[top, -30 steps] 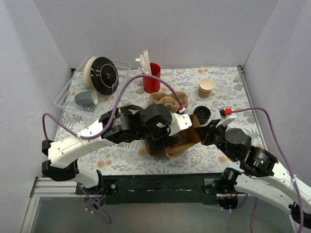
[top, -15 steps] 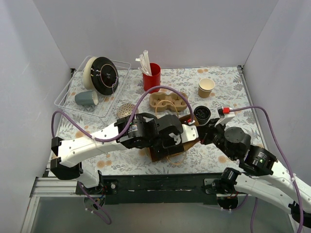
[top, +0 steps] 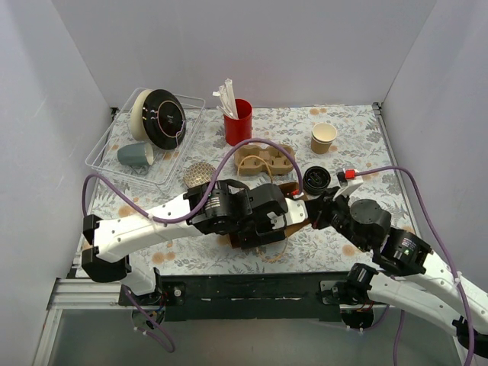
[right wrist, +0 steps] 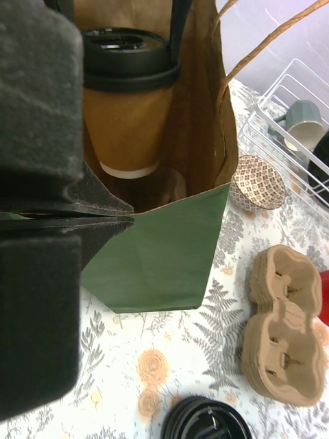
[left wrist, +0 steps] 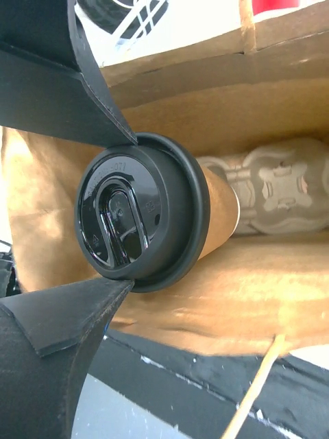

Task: Pack the takeout coffee

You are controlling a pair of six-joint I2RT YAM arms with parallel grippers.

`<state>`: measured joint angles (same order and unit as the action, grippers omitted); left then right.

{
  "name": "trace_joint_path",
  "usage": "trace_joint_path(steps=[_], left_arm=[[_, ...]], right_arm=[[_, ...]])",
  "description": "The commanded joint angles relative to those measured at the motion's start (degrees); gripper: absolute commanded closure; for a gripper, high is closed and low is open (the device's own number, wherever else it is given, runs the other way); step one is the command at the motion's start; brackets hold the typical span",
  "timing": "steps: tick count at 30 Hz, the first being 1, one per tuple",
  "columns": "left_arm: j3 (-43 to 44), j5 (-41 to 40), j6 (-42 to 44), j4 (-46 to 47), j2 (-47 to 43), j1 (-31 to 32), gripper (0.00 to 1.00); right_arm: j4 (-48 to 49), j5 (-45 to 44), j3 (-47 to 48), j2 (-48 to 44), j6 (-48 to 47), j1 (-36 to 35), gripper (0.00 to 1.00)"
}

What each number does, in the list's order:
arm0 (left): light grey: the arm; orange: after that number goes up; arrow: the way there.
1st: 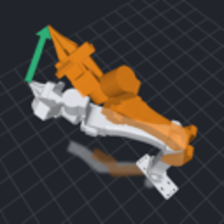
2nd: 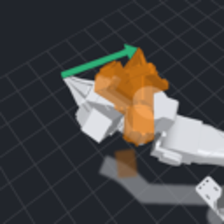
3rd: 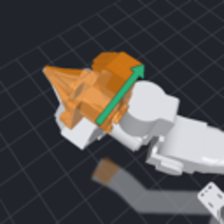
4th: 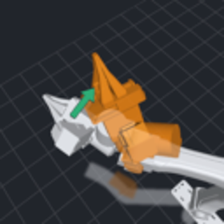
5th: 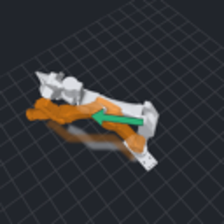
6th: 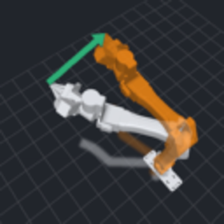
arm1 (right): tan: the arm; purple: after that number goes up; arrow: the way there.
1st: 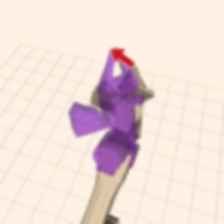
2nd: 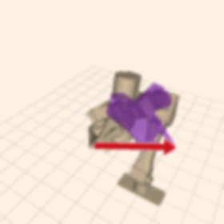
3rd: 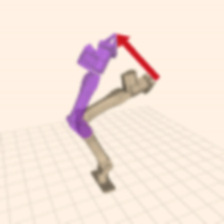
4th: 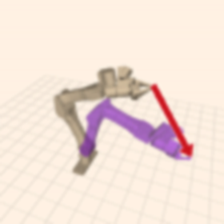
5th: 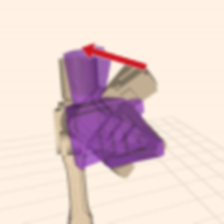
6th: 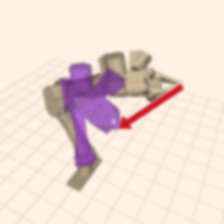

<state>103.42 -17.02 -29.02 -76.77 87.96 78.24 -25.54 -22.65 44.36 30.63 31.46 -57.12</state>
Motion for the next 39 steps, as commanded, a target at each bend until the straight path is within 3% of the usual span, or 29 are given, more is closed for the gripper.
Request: trace_joint_path(steps=[1,6,10,14,17,22,26,29,33,35,38,39], left_arm=[[-2.6,-4.08,-1.04,-1.37,0.98,0.16,1.0],[-5.33,-4.69,-1.39,0.4,-0.16,0.16,1.0],[-7.0,-4.43,-1.22,2.41,-2.0,0.16,1.0],[-8.58,-3.9,-1.13,3.73,-3.32,0.16,1.0],[-10.6,-3.2,-1.48,6.8,-5.34,0.16,1.0],[-12.71,-2.06,-1.66,9.62,-7.45,0.16,1.0],[-15.35,-0.92,-0.08,12.96,-10.7,0.16,1.0],[-17.28,-0.13,0.36,12.88,-11.59,0.16,1.0],[-18.25,1.02,-0.16,14.28,-12.99,0.07,1.0],[-18.51,0.85,-0.25,14.11,-13.17,0.16,1.0],[-19.39,1.28,-0.16,13.75,-13.52,0.16,1.0],[-20.35,1.54,-0.16,14.36,-13.69,0.16,1.0]], right_arm=[[2.42,1.48,-1.55,-0.31,3.6,-0.18,0.99],[7.78,1.13,-5.77,-5.05,-4.02,-0.18,0.99],[4.72,1.91,-3.14,-2.87,-5.54,-0.18,0.99],[1.81,5.33,-0.59,-1.02,-3.87,-0.27,0.69],[-1.61,3.68,2.13,-0.31,-2.64,-0.18,0.61],[-6.19,-1.42,10.81,2.06,-5.26,-0.18,0.59],[-8.48,-3.54,17.86,5.13,-17.17,-0.27,0.59],[-6.63,-0.82,20.67,6.62,-25.38,-0.18,0.63],[-9.17,3.21,24.19,12.59,-38.46,-0.18,0.59],[-9.79,2.71,26.73,16.63,-39.72,-0.01,0.59],[-6.38,9.09,27.54,19.28,-43.93,2.53,0.57],[-7.15,14.95,28.49,20.42,-44.81,5.68,0.57]])
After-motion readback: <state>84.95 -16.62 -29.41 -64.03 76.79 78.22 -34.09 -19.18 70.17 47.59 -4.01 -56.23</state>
